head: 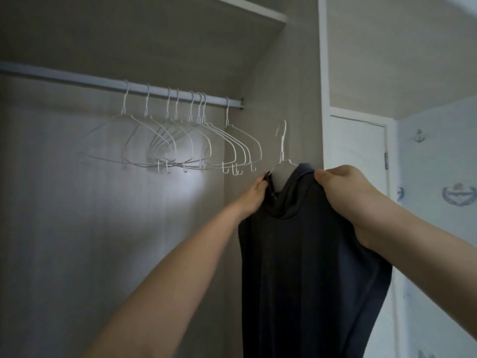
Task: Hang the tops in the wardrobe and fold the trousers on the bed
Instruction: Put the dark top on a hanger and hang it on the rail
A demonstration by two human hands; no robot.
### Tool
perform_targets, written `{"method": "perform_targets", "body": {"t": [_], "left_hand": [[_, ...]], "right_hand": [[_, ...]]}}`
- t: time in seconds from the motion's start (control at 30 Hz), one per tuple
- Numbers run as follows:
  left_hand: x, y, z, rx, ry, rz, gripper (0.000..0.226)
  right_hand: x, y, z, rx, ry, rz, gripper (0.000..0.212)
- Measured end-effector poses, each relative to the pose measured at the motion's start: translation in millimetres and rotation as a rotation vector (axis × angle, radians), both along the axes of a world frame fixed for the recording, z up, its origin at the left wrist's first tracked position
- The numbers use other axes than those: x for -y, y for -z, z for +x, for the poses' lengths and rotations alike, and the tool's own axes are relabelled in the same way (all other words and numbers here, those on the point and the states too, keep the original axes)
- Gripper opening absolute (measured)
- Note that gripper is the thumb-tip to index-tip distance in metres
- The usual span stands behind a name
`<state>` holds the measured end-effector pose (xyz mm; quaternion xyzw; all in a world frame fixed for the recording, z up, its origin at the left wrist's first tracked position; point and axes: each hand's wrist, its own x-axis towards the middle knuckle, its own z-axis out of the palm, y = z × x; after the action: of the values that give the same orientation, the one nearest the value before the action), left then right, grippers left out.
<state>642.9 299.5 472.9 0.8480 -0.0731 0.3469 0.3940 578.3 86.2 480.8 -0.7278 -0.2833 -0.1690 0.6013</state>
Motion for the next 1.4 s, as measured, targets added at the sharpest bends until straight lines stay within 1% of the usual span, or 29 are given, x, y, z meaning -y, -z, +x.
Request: {"method": "perform_targets", "body": {"t": [0.1, 0.2, 0.27, 0.37, 0.43, 0.57, 0.67, 0.73, 0.8, 0.87, 0.9, 0.97, 1.03, 1.1, 1.2, 1.3, 1.4], "left_hand": [[-8, -12, 14, 0.007, 0.008, -0.021, 0.044], [-20, -18, 23, 0.003, -0.020, -0.007, 0.051], [-23, -19, 26, 0.040, -0.042, -0.030, 0.056], [-32, -12, 25, 0.108, -0.068, -0.068, 0.061], [-39, -6, 23, 0.123, -0.092, -0.096, 0.066], [-46, 5, 6, 0.175, -0.061, -0.148, 0.070], [-45, 10, -12, 0.147, -0.030, -0.167, 0.070], [-42, 13, -22, 0.093, 0.011, -0.137, 0.072], [-39, 17, -28, 0.038, 0.046, -0.088, 0.086], [-39, 22, -27, 0.053, -0.005, -0.019, 0.105], [-41, 23, -24, 0.077, -0.073, 0.027, 0.112], [-48, 26, -15, 0.105, -0.252, 0.087, 0.116], [-58, 28, -7, 0.115, -0.403, 0.098, 0.108], [-69, 31, 0, 0.142, -0.489, 0.123, 0.093], [-83, 37, 5, 0.169, -0.530, 0.166, 0.077], [-93, 44, 8, 0.173, -0.541, 0.235, 0.068], [-97, 52, 8, 0.169, -0.523, 0.256, 0.057]], "right_hand": [[-10, -4, 10, 0.044, 0.014, 0.011, 0.033], [-23, -7, 17, 0.070, 0.012, 0.055, 0.031], [-32, -11, 19, 0.085, 0.010, 0.086, 0.033], [-51, -21, 23, 0.134, 0.026, 0.102, 0.034], [-69, -32, 30, 0.128, 0.012, 0.124, 0.032], [-108, -65, 50, 0.122, -0.025, 0.156, 0.023], [-136, -92, 66, 0.138, -0.039, 0.179, 0.026], [-152, -110, 72, 0.154, -0.037, 0.172, 0.028], [-166, -125, 78, 0.168, -0.037, 0.169, 0.023], [-178, -138, 83, 0.183, -0.029, 0.179, 0.029], [-182, -143, 86, 0.185, -0.028, 0.177, 0.032], [-190, -151, 93, 0.185, -0.045, 0.178, 0.034], [-197, -156, 101, 0.185, -0.050, 0.173, 0.036], [-203, -157, 111, 0.170, -0.064, 0.172, 0.035], [-209, -154, 125, 0.146, -0.074, 0.121, 0.032], [-215, -149, 138, 0.117, -0.092, 0.045, 0.026], [-215, -144, 143, 0.140, -0.075, -0.023, 0.035]]}}
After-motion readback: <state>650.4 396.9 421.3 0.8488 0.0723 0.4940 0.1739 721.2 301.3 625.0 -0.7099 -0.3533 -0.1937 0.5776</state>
